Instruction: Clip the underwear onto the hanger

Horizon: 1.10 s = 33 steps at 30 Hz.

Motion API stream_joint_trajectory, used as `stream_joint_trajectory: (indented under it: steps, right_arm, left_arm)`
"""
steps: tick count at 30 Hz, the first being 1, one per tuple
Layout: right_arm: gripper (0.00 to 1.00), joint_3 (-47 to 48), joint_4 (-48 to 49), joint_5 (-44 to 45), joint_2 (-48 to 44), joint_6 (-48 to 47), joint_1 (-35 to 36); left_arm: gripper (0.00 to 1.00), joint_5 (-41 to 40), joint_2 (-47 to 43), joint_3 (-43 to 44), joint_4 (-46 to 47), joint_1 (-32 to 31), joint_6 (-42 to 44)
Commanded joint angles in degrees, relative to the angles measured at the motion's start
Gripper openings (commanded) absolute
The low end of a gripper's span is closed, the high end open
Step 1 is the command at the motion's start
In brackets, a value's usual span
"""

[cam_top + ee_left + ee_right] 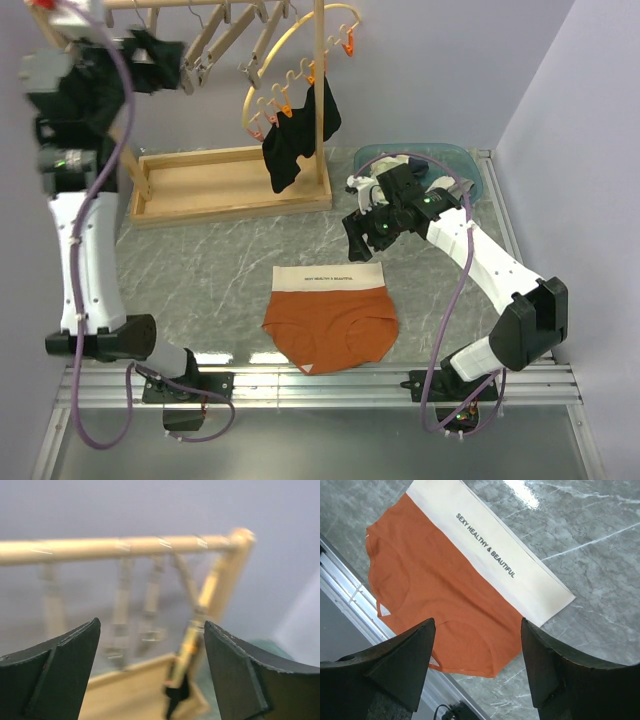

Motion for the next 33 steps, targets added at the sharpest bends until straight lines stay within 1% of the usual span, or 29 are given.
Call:
stream_joint_trajectory:
  steps: [1, 3, 4, 6, 7, 9, 12, 13, 14, 16, 21, 25, 29, 33]
  right_arm:
    - [0.76, -0.1, 0.7, -0.9, -2.7, 0.3, -0.5]
    - [0.76, -0.1, 0.6, -1.4, -2.7, 0.2, -0.5]
    - [0.76, -0.1, 0.5, -1.5, -2.8, 0.2, -0.6]
    - [0.76, -0.3, 0.6, -1.7, -2.9, 0.2, -0.6]
    - [0.76, -0.5, 0.6, -1.7, -3.0, 0.2, -0.6]
    - [0.76, -0.9, 0.7, -1.7, -3.2, 0.3, -0.6]
    - [0.76, -1.2, 0.6, -2.4, -3.4, 0.4, -0.7]
    - [0.76, -1.3, 0.7, -2.6, -3.5, 0.5, -0.6]
    - [0.76, -1.4, 0.8, -2.7, -3.7, 0.5, -0.6]
    - [0.76, -1.5, 0.7, -2.8, -3.7, 0.5, -0.6]
    - [0.76, -2.2, 1.0, -3.5, -3.6, 0.5, -0.7]
    - [0.76, -1.6, 0.9, -4.1, -2.6, 0.5, -0.6]
    - [0.76, -1.6, 1.1, -4.2, -2.4, 0.7, -0.6]
    - [0.76, -1.6, 1.0, -4.4, -2.1, 0.8, -0.6]
  left_arm:
    - [0.91, 1.7, -5.0, 3.5, -1.6, 9.2, 3.0]
    - [0.92, 3.5, -5.7, 3.3, -3.7, 13.0, 4.5]
    - [0.91, 5.6, -5.7, 2.8, -4.2, 17.0, 4.4]
    - [0.91, 7.0, -5.9, 2.3, -4.9, 21.1, 4.2]
    - [0.91, 7.9, -5.9, 1.9, -5.2, 24.6, 4.4]
    - [0.9, 8.1, -5.5, 1.8, -5.4, 27.6, 5.6]
    - [0.9, 8.1, -2.7, 4.6, -6.8, 32.6, 7.4]
    - [0.89, 9.2, -1.8, 6.4, -7.4, 36.5, 6.9]
    - [0.89, 12.3, -1.1, 7.0, -7.2, 38.3, 6.2]
    - [0.88, 14.6, 0.2, 7.3, -6.3, 41.6, 5.5]
    - [0.88, 16.0, 3.5, 8.5, -5.7, 41.8, 8.1]
    - [0.87, 16.3, 5.6, 6.9, -5.1, 41.8, 9.6]
    - [0.87, 16.6, 5.9, 3.7, -1.7, 41.8, 9.4]
    - [0.88, 18.8, 8.7, 4.9, -1.6, 41.8, 7.8]
